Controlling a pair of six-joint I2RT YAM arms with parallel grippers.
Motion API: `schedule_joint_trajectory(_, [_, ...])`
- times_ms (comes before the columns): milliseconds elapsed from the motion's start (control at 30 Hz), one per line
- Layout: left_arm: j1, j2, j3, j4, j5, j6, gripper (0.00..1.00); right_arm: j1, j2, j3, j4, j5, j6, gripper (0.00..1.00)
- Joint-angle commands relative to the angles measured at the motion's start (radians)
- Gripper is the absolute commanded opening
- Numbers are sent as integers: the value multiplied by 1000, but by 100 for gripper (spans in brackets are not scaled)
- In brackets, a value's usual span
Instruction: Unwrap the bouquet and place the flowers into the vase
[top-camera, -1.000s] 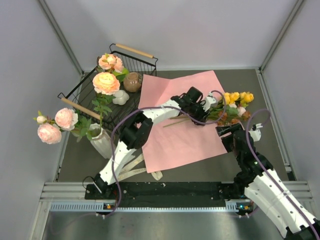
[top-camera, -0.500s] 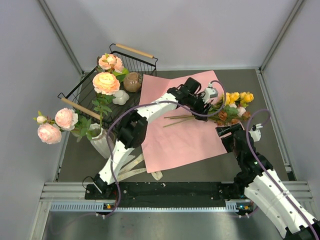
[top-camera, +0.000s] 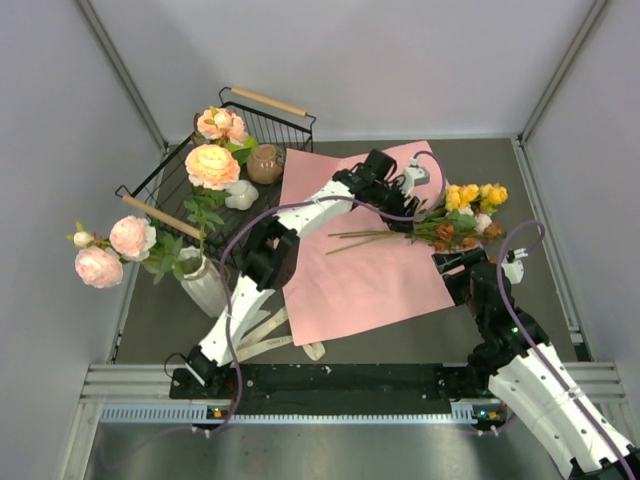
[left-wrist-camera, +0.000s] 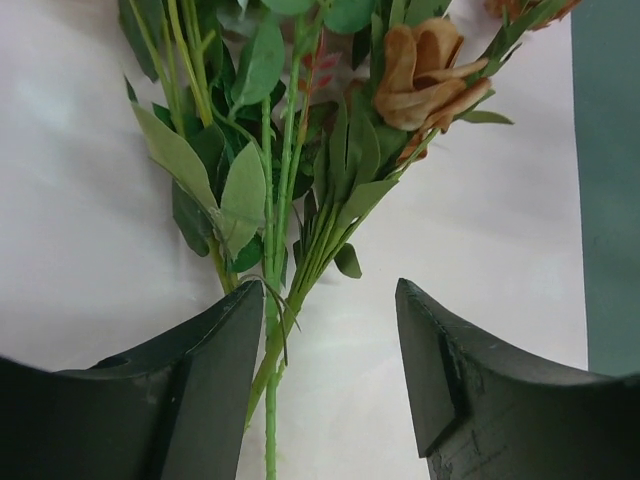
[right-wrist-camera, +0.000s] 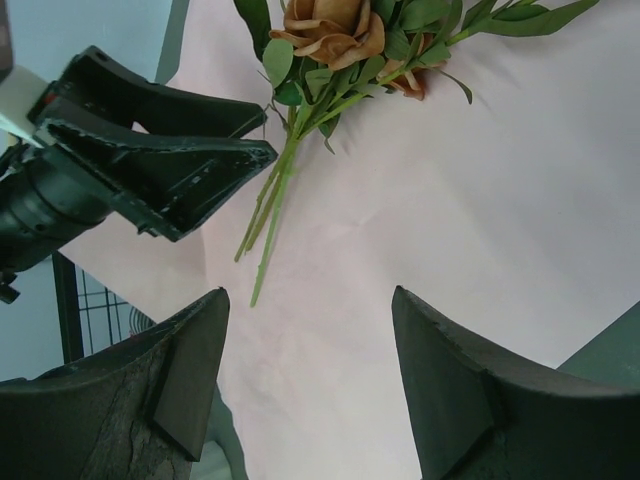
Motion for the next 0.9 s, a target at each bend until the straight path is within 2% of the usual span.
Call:
schedule_joint_trajectory(0, [-8, 25, 30, -13, 39, -4, 61, -12, -10, 2, 7, -7, 7, 67])
schedule_joint_trajectory(167, [-20, 49, 30, -17, 1, -4, 67, -12, -10, -6, 7, -15, 15, 67])
schedule_joint_trajectory(267, [-28, 63, 30, -36, -27, 2, 66, -14, -13, -12, 7, -17, 18, 67])
schedule_joint_trajectory(533, [-45, 13, -25, -16, -82, 30, 40, -14, 0, -24, 11, -24, 28, 67])
schedule_joint_trajectory(867, [-57, -73, -41, 26, -186, 59, 16, -12, -5, -27, 15, -38, 30, 67])
